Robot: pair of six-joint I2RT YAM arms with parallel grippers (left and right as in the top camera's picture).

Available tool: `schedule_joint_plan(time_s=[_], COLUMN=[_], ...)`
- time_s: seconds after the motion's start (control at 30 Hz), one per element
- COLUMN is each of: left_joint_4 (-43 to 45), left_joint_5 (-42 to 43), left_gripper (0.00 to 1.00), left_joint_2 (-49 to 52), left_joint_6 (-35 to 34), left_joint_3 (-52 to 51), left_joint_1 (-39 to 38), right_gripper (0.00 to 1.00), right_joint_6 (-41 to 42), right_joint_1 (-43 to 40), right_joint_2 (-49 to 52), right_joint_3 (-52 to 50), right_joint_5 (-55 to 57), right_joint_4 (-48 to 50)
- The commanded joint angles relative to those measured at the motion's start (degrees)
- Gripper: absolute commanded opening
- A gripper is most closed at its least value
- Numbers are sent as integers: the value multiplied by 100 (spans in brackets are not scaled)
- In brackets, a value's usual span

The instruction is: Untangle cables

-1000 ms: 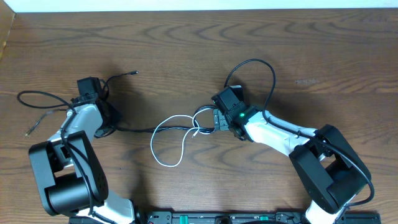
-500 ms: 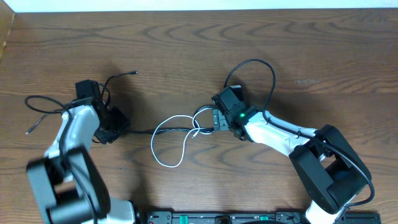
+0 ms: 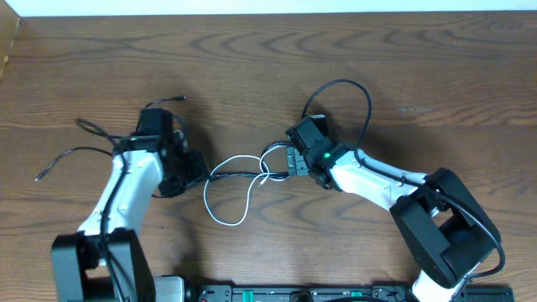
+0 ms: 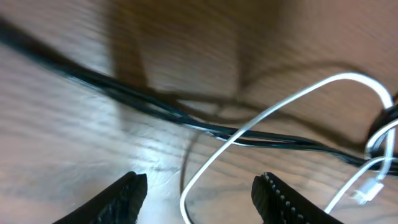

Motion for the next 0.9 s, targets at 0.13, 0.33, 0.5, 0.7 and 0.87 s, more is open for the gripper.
schedule_joint_plan(time_s=[0.13, 0.33, 0.5, 0.7, 0.87], left_joint_4=[450, 896, 1029, 1121, 1303], left_joint_5=[-181, -313, -417, -415, -420], left_gripper=[61, 61, 60, 58, 40], left_joint_2=[350, 496, 632, 754, 776], left_joint_6=[525, 522, 522, 522, 522], left_joint_3=[-55, -55, -59, -66, -70], left_joint_1=[-651, -811, -811, -815, -815], right_gripper=[91, 91, 91, 92, 92], right_joint_6=[24, 24, 24, 24, 24], right_joint_1=[-48, -48, -48, -48, -48], right_joint_2=[564, 564, 564, 564, 564], right_joint_3=[-407, -407, -409, -409, -409], right_joint_5=[-682, -682, -682, -682, -682], right_joint_4=[-227, -229, -247, -245, -247])
